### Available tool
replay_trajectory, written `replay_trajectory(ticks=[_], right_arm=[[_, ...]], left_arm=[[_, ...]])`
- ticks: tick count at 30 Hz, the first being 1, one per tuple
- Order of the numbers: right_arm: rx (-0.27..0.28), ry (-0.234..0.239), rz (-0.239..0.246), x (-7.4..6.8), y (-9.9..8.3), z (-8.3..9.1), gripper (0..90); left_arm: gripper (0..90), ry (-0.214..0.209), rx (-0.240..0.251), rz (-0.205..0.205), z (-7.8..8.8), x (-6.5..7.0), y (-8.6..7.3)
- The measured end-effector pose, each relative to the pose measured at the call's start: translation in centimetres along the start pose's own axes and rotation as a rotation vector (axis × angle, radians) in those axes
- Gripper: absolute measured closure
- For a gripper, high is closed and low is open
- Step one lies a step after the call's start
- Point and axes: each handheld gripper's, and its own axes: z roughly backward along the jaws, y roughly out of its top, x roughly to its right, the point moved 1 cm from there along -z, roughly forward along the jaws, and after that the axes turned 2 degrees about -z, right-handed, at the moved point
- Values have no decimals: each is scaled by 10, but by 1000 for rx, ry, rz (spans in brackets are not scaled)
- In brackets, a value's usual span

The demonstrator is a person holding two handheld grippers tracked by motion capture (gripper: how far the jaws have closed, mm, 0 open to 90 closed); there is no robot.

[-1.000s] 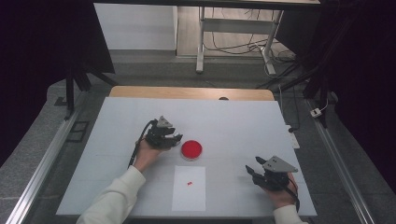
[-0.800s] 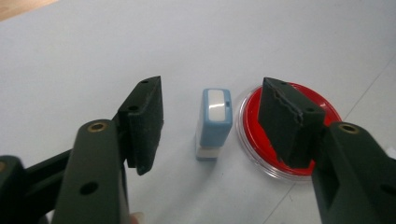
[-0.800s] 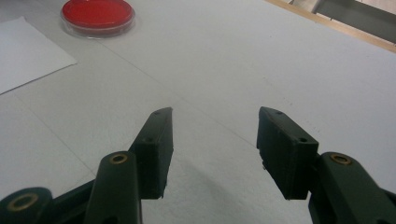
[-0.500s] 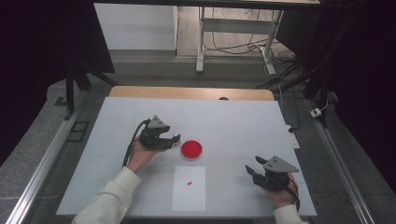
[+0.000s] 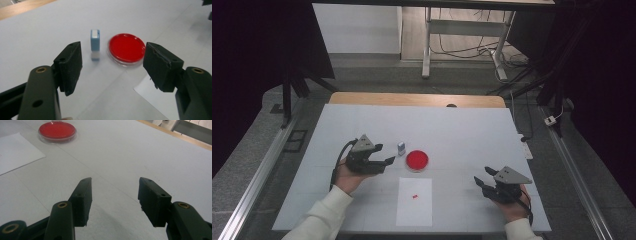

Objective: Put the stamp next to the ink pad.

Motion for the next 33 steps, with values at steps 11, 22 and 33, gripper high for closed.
replay_trajectory(ticks=[11,22,33], right_arm=[[15,36,10,2,0,0,439],[-8,47,15,5,-2,-1,434],[-10,40,16,5,-2,-1,433]], left_arm=[[316,-7,-5,6,29,13,-42],[316,8,-16,29,50,14,-72],[317,14,-15,38,54,11,-75]])
